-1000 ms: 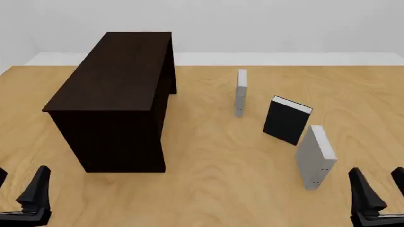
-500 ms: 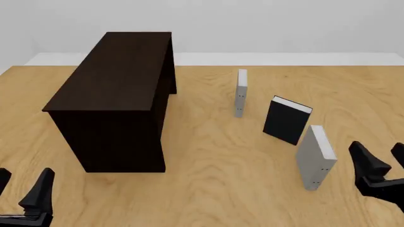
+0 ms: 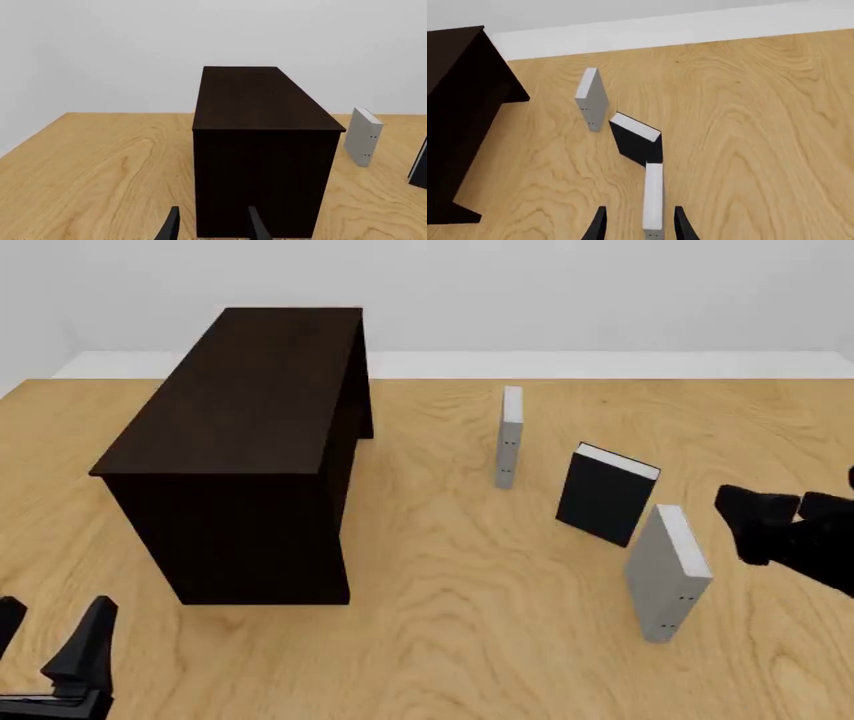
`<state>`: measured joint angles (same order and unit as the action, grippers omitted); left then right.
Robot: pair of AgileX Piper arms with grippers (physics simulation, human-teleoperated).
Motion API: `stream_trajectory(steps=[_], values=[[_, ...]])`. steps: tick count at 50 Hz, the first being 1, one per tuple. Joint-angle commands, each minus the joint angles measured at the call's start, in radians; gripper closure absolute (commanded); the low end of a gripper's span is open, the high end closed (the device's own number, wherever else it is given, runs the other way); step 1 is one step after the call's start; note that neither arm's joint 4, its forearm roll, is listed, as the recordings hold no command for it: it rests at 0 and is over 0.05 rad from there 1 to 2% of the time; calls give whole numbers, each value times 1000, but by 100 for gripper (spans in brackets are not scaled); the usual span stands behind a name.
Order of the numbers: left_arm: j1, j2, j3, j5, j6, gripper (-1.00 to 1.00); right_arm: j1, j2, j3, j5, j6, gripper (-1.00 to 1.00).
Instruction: Pick up the book on the right and place it under the cabinet shelf.
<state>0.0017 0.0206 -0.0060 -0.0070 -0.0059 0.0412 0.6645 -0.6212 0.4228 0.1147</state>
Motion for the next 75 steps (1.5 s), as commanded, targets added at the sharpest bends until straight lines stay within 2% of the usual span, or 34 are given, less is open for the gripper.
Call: stream_trajectory(steps=[1,5,23,39,75], values=[[0,10,2,-10,-1,-100,-1,135,-120,105,4,-100],[0,12,1,-11,-1,-100,-22,184,-128,102,-23,-100],[0,4,3,-8,0,-100,-21,401,-38,-76,-11,-100],[0,-5,1,0,0,-100,-41,487,2,-155,-32,-100],[0,-4,1,-1,0,-100,-26,662,95,-334,-5,-100]])
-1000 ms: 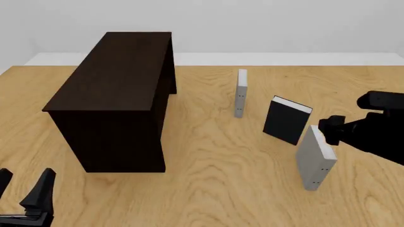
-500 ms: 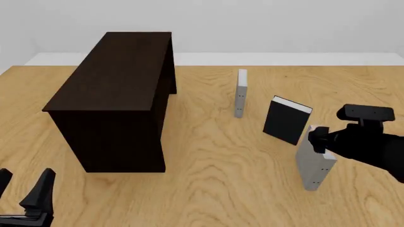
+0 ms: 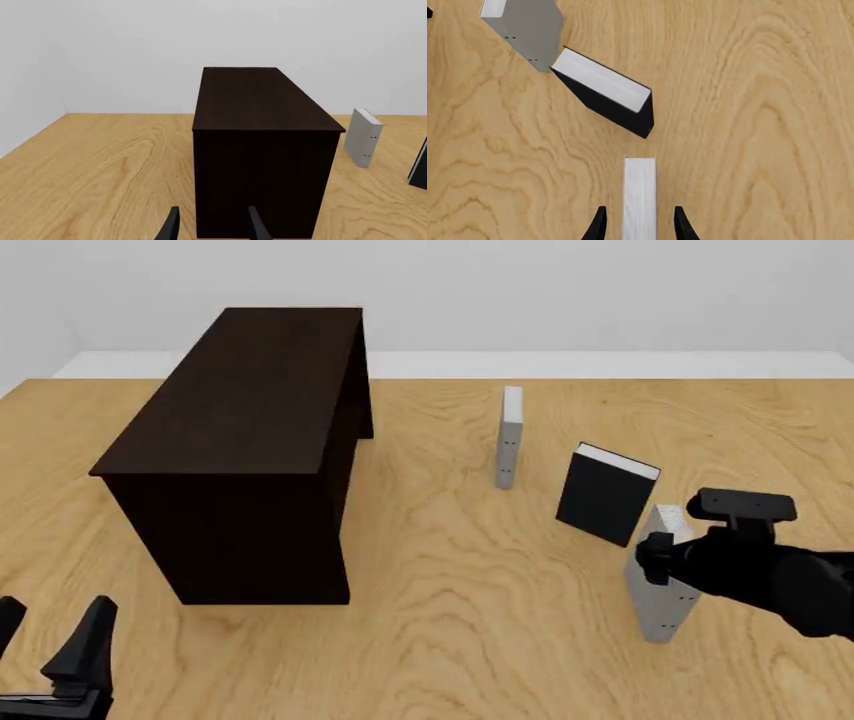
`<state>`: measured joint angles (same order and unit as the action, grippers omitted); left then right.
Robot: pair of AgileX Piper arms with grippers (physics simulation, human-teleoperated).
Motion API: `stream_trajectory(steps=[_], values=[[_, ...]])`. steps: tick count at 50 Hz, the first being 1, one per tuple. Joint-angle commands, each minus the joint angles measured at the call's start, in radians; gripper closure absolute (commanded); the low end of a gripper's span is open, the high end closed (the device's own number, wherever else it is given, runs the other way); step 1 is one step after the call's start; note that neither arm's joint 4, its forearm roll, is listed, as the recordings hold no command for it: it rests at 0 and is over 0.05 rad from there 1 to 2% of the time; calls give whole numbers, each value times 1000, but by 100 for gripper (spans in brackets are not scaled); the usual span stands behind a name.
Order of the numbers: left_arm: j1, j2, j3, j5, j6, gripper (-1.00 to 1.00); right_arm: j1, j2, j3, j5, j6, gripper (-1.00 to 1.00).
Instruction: Pick up the book on the right and place it under the cabinet shelf.
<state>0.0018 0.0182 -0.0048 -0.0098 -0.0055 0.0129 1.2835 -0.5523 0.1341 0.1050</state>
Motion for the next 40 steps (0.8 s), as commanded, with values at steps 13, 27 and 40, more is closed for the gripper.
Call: stream_trajectory(steps=[13,27,40], values=[[0,0,0,0,0,-100,-13,-27,7,15,-13,100],[0,-2,-1,3,0,-100,34,-157,-23,116,19,100],[1,-5,-1,6,0,-100,118,-294,-32,203,101,100]])
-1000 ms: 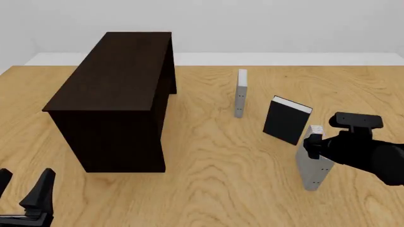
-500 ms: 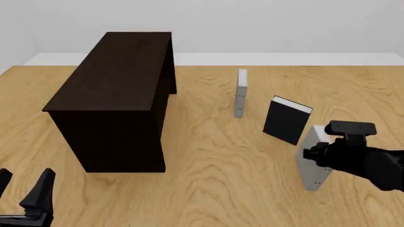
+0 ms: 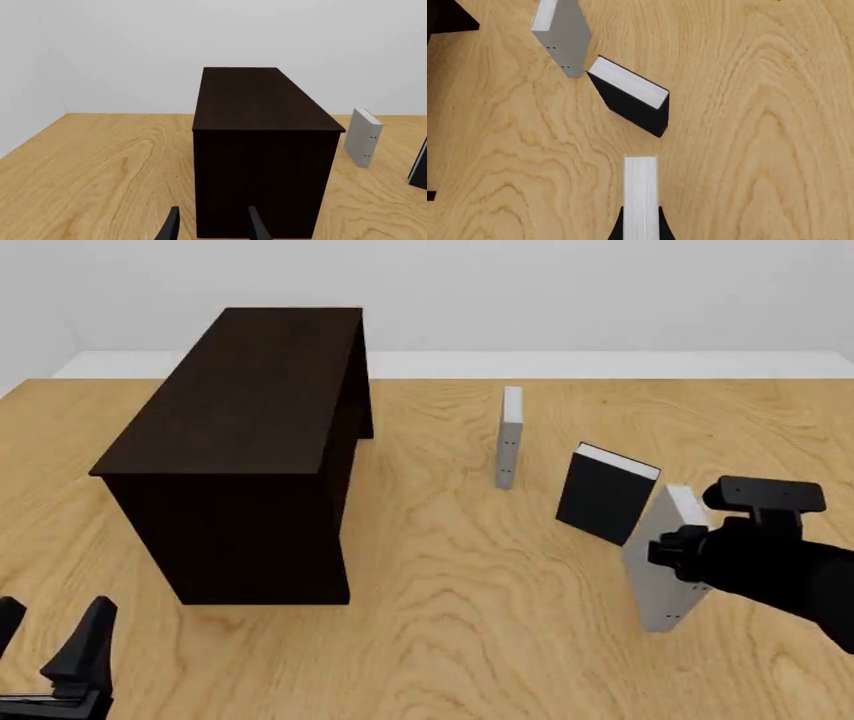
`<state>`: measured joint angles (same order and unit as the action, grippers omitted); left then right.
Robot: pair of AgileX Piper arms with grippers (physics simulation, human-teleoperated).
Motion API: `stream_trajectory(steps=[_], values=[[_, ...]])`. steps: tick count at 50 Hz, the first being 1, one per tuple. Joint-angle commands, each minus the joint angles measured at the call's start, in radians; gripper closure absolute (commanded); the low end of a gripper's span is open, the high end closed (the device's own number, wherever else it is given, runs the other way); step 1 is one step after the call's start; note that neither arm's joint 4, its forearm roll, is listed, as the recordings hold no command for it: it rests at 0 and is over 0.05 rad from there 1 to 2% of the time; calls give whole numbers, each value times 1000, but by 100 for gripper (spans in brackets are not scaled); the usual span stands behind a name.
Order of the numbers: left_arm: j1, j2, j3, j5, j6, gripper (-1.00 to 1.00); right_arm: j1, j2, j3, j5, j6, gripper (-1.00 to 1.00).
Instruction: Pick up the book on the right and place it under the cabinet shelf.
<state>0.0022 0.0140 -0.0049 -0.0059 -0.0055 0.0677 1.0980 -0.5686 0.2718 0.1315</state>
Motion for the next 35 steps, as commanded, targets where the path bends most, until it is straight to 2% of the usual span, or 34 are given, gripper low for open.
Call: stream_trajectory(steps=[1,7,10,13,23,28,35], values=[[0,-1,-2,5,0,-100,68,-118,-16,69,77,100],[0,-2,-1,6,-1,-100,129,-181,-23,95,125,100],[0,-2,-1,5,-1,-100,171,-206,-20,90,166,100],[0,-4,-1,6,0,-100,183,-212,-24,86,171,100],[0,1,0,1,-1,-100,260,-195,-34,24,226,100],[0,1,-1,2,-1,-100,298,-180,-32,-34,275,100],[1,3,0,0,-1,-100,330,-153,-34,-100,313,100]])
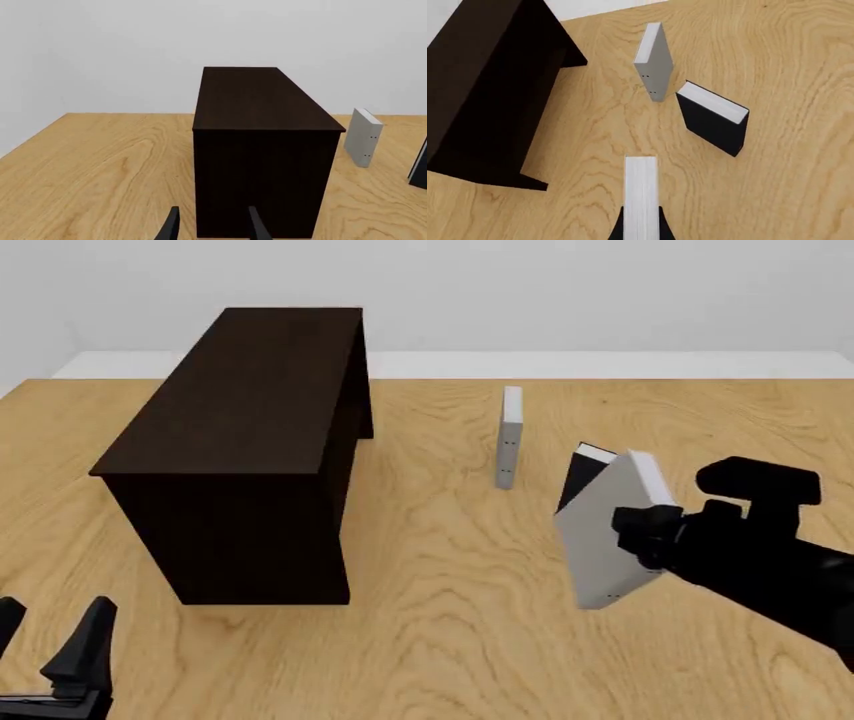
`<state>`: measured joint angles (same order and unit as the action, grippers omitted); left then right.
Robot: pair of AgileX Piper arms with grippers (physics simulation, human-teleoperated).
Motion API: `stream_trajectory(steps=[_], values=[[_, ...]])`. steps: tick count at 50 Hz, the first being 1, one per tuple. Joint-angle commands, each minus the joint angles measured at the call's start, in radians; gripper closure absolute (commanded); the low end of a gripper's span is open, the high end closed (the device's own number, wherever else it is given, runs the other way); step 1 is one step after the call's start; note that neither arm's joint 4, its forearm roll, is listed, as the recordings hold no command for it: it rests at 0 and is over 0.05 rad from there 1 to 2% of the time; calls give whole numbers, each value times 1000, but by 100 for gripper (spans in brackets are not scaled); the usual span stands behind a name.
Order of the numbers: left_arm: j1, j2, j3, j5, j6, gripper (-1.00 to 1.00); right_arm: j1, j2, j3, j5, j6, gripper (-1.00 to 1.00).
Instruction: Pick up the book on the right and place it under the cabinet shelf.
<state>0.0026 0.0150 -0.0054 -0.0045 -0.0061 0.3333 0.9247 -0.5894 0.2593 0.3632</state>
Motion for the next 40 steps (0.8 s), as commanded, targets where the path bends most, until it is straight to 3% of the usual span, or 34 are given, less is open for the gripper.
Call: stream_trajectory(steps=[1,11,40], values=[[0,2,0,-1,0,-100,67,23,-12,-93,86,100],[0,-3,1,0,1,-100,121,97,-26,-218,153,100],[0,-6,-3,8,1,-100,180,358,-106,-498,254,100]])
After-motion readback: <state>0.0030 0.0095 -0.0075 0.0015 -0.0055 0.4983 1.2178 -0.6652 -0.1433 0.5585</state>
